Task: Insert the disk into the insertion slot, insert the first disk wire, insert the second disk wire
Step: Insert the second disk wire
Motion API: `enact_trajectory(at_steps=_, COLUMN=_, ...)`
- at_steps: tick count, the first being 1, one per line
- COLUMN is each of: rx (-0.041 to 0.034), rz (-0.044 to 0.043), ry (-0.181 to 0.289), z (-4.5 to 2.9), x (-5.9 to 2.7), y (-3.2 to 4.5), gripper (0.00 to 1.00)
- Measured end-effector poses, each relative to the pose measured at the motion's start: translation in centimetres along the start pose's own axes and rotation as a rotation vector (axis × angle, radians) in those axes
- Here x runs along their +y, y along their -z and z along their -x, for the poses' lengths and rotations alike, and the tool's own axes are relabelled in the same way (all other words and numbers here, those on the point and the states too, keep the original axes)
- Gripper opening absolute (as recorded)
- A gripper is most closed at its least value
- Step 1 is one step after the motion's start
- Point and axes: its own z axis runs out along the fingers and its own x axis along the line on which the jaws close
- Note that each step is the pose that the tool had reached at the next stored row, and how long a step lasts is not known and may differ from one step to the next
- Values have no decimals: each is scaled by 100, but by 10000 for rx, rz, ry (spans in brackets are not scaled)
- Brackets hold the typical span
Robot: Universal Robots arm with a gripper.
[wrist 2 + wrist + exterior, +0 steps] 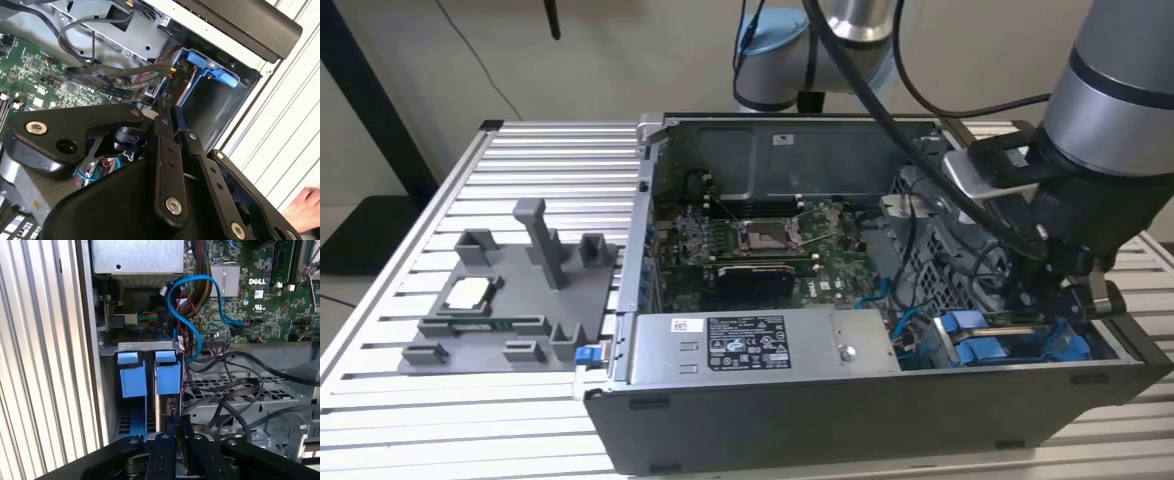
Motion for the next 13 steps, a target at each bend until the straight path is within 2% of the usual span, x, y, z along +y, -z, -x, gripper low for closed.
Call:
enact_trajectory(at_steps=1, rx=-2, rz=-45, ry=5, z=-1, x=2, y=-10, gripper=16)
enact_trajectory(at_steps=2, rx=-6, rz=-142, ry=16, z=-4, x=9, y=-36, gripper=16)
enact_trajectory(at_steps=13, rx=-11, rz=-218, ry=23, z=-11, x=36, y=-87, gripper=16)
